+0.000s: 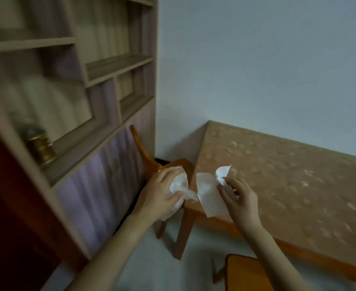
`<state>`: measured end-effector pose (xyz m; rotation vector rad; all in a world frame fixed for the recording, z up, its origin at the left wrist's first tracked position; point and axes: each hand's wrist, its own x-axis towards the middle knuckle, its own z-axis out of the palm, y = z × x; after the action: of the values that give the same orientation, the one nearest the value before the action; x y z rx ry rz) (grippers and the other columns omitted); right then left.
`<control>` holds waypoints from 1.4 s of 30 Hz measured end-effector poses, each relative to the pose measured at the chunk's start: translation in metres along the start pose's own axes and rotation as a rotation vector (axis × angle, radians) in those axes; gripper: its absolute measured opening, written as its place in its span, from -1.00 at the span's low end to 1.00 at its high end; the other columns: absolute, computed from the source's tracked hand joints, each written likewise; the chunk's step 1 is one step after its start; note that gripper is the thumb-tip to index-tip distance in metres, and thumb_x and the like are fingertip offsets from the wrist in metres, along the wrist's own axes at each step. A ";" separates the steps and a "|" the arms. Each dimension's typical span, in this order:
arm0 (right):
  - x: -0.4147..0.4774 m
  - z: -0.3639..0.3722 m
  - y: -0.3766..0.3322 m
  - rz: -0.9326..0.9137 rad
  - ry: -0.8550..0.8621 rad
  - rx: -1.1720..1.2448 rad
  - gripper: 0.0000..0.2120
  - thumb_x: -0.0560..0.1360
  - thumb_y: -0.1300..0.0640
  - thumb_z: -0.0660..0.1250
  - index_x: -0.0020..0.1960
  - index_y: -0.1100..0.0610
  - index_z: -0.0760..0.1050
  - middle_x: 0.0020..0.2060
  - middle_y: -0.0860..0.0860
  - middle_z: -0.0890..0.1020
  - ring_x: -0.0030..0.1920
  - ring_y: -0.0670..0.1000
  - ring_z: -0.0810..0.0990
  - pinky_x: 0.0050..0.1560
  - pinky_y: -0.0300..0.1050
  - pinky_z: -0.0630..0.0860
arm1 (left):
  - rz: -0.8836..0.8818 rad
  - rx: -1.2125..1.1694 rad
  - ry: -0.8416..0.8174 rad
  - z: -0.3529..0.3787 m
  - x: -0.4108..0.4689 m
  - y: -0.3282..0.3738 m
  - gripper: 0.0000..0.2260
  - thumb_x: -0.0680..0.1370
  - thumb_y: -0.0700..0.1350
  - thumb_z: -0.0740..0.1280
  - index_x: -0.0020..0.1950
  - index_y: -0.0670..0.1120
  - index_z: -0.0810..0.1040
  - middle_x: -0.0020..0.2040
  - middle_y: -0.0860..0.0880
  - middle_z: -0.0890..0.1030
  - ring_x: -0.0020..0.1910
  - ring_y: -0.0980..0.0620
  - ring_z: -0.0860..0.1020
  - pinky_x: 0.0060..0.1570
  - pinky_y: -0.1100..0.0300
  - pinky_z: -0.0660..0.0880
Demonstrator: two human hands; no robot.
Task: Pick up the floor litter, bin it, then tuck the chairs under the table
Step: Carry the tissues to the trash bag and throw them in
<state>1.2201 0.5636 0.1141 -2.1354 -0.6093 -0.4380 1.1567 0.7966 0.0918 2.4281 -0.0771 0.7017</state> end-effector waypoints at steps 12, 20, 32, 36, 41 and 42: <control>-0.095 0.113 -0.139 -0.309 -0.589 0.420 -0.93 0.54 0.22 0.37 -0.01 0.22 0.58 -0.17 0.06 0.59 -0.10 -0.25 0.53 -0.07 -0.46 0.36 | -0.593 0.379 0.315 -0.148 -0.255 0.020 -0.47 0.49 -0.02 0.37 0.45 0.09 0.32 0.37 0.17 0.37 0.29 0.14 0.36 0.29 0.24 0.32; -0.228 0.182 -0.272 -0.595 -0.860 0.512 -0.83 0.50 0.19 0.43 0.09 0.13 0.61 -0.10 -0.06 0.60 -0.10 -0.12 0.58 -0.12 -0.40 0.44 | -0.940 0.579 0.564 -0.226 -0.441 0.077 -0.45 0.47 -0.01 0.43 0.43 0.03 0.35 0.35 0.14 0.40 0.26 0.10 0.40 0.16 0.24 0.41; -0.505 0.222 -0.438 -0.789 -1.244 0.702 -0.76 0.50 0.21 0.42 0.17 0.17 0.59 -0.03 -0.07 0.60 -0.02 -0.13 0.57 -0.03 -0.44 0.43 | -1.412 0.710 0.761 -0.303 -0.740 0.180 -0.48 0.48 0.03 0.43 0.40 0.00 0.38 0.28 0.07 0.48 0.19 0.03 0.46 0.13 0.19 0.44; -0.562 0.233 -0.471 -0.782 -1.361 0.691 -0.77 0.52 0.19 0.40 0.17 0.16 0.59 -0.01 -0.08 0.59 0.02 -0.09 0.57 -0.01 -0.23 0.51 | -1.535 0.702 0.829 -0.321 -0.812 0.200 -0.46 0.47 0.05 0.43 0.41 -0.02 0.37 0.27 0.07 0.48 0.21 0.06 0.44 0.17 0.18 0.42; -0.603 0.261 -0.497 -0.801 -1.431 0.644 -0.76 0.52 0.19 0.40 0.17 0.18 0.59 0.00 -0.05 0.59 0.01 -0.05 0.58 -0.02 -0.07 0.57 | -1.669 0.651 0.893 -0.328 -0.864 0.191 -0.45 0.45 0.02 0.45 0.39 -0.03 0.39 0.27 0.06 0.48 0.23 0.05 0.44 0.18 0.14 0.44; -0.610 0.269 -0.502 -0.812 -1.448 0.635 -0.77 0.52 0.20 0.40 0.17 0.18 0.59 -0.01 -0.05 0.58 0.00 -0.05 0.58 -0.03 -0.08 0.56 | -1.695 0.632 0.907 -0.326 -0.873 0.185 -0.45 0.45 0.02 0.46 0.39 -0.03 0.39 0.28 0.05 0.48 0.23 0.05 0.44 0.19 0.17 0.42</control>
<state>0.4613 0.8797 -0.0284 -1.1876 -2.0656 0.9251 0.2160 0.7383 -0.0257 1.4211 2.3993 0.8241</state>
